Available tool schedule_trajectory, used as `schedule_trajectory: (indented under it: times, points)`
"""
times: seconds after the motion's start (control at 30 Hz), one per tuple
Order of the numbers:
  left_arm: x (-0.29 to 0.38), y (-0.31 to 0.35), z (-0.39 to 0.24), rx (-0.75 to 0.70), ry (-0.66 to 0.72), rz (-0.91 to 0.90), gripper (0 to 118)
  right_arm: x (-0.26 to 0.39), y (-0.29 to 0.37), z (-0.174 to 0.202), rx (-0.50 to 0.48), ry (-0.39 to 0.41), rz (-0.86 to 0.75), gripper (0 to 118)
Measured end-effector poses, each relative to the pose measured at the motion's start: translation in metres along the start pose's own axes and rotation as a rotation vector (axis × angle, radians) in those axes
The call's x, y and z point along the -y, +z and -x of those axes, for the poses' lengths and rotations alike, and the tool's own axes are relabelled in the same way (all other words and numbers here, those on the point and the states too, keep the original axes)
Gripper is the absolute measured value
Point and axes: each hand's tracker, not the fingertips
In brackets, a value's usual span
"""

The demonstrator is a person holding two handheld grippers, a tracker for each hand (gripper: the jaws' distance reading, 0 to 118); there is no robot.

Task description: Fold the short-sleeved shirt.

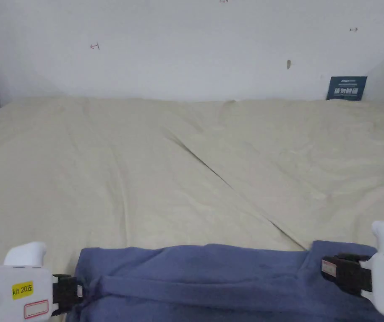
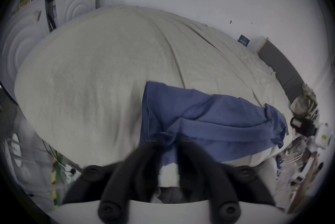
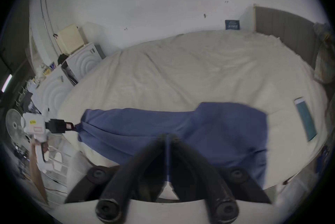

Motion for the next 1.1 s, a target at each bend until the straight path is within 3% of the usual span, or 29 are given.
schedule_trajectory:
  times: [0.03,0.1,0.17,0.3,0.5,0.53,0.57,0.6,0.63,0.67,1.1]
  points:
    - [0.005,0.003,0.005,0.056,0.016,0.016,7,0.005,-0.009,0.007,-0.02,-0.019,0.022,0]
    - [0.015,0.01,0.012,0.138,0.034,0.001,3,0.012,-0.027,0.025,-0.036,0.02,0.058,0]
    - [0.021,0.015,0.018,0.128,0.038,0.005,2,0.02,-0.041,0.043,-0.042,0.074,0.095,0]
    - [0.025,0.015,0.043,0.039,0.056,0.004,2,0.03,-0.068,0.073,-0.085,0.099,0.158,0]
    - [0.014,0.014,0.075,0.124,0.163,-0.039,2,0.037,-0.09,0.102,-0.106,0.155,0.217,0]
    - [0.009,0.011,0.077,0.159,0.196,-0.058,8,0.039,-0.093,0.107,-0.102,0.174,0.23,0]
    - [0.004,0.007,0.08,0.188,0.215,-0.048,31,0.04,-0.095,0.11,-0.097,0.189,0.234,0]
    - [-0.002,0.001,0.085,0.233,0.251,-0.039,78,0.041,-0.097,0.113,-0.094,0.205,0.243,0]
    - [-0.008,-0.007,0.089,0.301,0.275,-0.034,101,0.042,-0.1,0.114,-0.09,0.209,0.252,0]
    - [-0.01,-0.013,0.086,0.326,0.278,-0.002,107,0.042,-0.101,0.114,-0.092,0.204,0.257,0]
    - [-0.03,-0.081,0.077,0.369,0.281,0.117,107,0.046,-0.115,0.098,-0.113,0.131,0.338,0]
